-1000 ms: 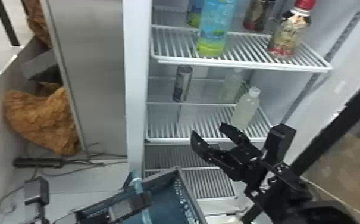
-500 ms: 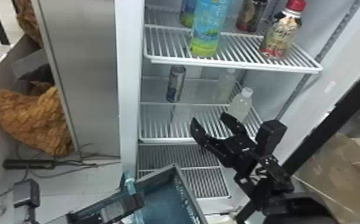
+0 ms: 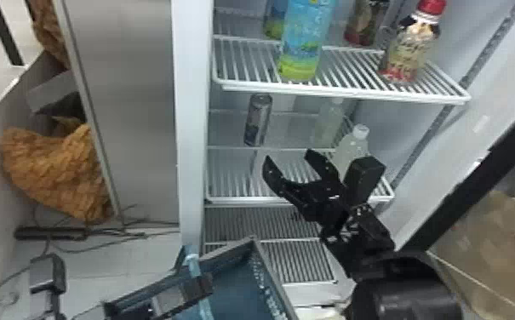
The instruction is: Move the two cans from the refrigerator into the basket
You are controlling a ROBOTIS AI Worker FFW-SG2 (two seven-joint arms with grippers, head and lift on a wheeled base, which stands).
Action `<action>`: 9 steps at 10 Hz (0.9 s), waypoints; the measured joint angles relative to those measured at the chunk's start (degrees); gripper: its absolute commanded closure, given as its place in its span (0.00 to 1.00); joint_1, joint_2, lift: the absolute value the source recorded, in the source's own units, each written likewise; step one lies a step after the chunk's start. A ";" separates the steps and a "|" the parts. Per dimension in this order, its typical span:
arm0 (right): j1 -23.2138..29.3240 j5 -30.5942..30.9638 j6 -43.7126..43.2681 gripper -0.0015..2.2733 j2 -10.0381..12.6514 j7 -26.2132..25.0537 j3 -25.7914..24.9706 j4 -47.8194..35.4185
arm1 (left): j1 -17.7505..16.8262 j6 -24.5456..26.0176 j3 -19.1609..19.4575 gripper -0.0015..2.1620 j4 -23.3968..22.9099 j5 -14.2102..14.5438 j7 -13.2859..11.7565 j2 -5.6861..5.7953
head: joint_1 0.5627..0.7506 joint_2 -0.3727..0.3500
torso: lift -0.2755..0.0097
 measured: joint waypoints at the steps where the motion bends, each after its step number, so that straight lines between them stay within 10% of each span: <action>1: -1.53 0.18 -0.60 0.06 0.08 -0.90 0.91 1.70 | 0.04 0.00 0.02 0.56 0.00 0.00 0.00 0.02 | 0.70 0.26 | 0.20; 9: -12.70 1.71 -2.94 0.06 0.97 -4.70 3.74 15.34 | -0.32 0.00 -0.31 0.56 0.28 -0.11 0.09 0.48 | 0.70 0.29 | 0.20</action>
